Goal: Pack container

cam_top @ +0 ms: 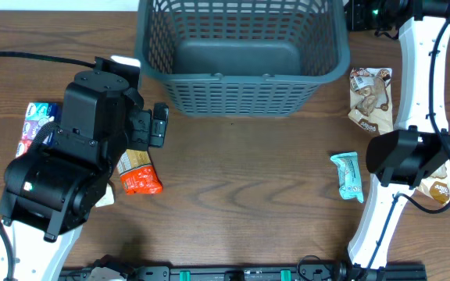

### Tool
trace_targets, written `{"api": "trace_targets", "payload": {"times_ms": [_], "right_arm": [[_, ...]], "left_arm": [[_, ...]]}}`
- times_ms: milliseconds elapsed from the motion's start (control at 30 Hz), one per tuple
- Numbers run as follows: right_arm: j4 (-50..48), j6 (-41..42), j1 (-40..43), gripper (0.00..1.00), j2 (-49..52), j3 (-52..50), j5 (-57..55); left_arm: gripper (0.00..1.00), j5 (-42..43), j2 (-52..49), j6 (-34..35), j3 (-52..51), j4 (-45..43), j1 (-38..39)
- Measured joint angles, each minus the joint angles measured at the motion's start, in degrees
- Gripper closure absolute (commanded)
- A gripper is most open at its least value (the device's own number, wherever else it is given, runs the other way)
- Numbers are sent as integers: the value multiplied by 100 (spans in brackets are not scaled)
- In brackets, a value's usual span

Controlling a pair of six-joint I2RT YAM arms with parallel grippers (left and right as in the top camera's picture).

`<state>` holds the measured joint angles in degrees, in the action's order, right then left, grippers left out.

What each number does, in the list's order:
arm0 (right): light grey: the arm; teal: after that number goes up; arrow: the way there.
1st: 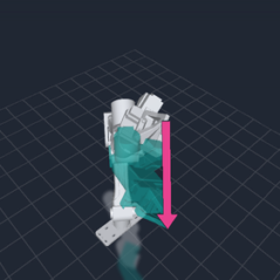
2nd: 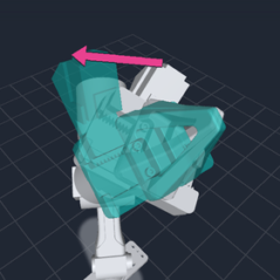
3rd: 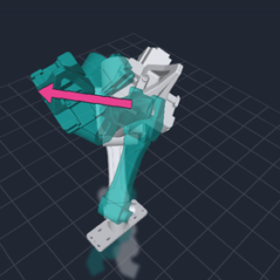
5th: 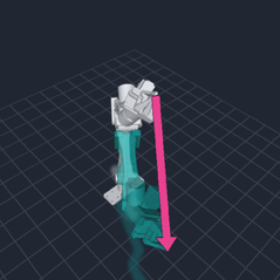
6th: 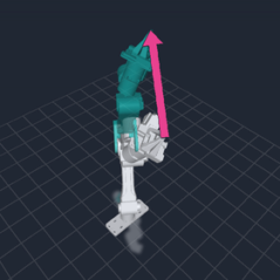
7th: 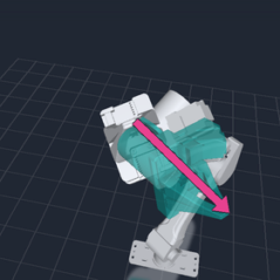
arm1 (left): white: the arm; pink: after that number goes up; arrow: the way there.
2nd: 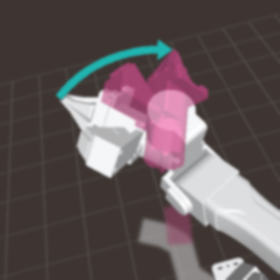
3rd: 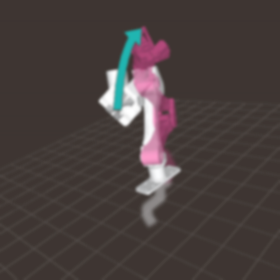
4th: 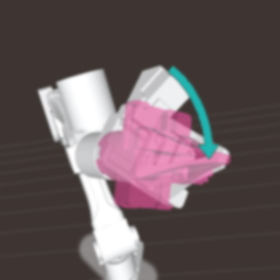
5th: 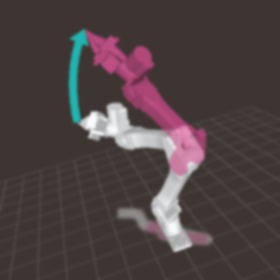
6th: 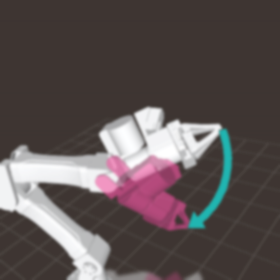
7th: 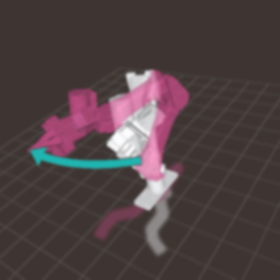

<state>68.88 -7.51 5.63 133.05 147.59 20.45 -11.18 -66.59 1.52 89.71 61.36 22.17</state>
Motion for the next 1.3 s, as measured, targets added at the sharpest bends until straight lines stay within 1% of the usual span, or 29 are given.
{"api": "trace_targets", "payload": {"times_ms": [33,67,100,167,200,400,567,733,800,933,1000,1133,1300], "right_arm": [[-28,68,-4,32,0,0,-136],[-59,177,-9,27,0,0,-267],[-68,273,-22,19,0,0,-468],[-42,549,-37,8,0,0,-835],[-15,651,-42,1,0,0,-988],[234,1082,-24,1,-39,0,-1600],[533,1226,-20,1,-490,-13,-2065],[885,1235,-20,1,-1700,-17,-2284],[1078,1239,-20,1,-2347,-15,-2326],[1515,1252,-20,1,-3366,59,-2371],[1856,1255,-20,1,-3731,96,-2371],[2400,1298,-20,1,-3952,136,-2369],[2612,1318,-20,1,-3571,94,-2365]], "left_arm": [[1,-2,0,0,0,-2,0],[1,-2,0,0,0,0,0],[1,-2,0,0,2,0,0],[1,-2,0,0,0,0,0],[1,-2,0,0,0,0,0],[1,-48,0,98,2,46,-149],[1,-94,-4,216,142,376,-844],[1,-109,-11,280,476,876,-2046],[1,-120,-52,284,573,1150,-2573],[1,-125,-315,339,634,1703,-3338],[1,-127,-549,385,634,1779,-3589],[1,-125,-1191,354,634,1572,-3884],[1,-190,-1897,-17,634,1126,-4199]]}}
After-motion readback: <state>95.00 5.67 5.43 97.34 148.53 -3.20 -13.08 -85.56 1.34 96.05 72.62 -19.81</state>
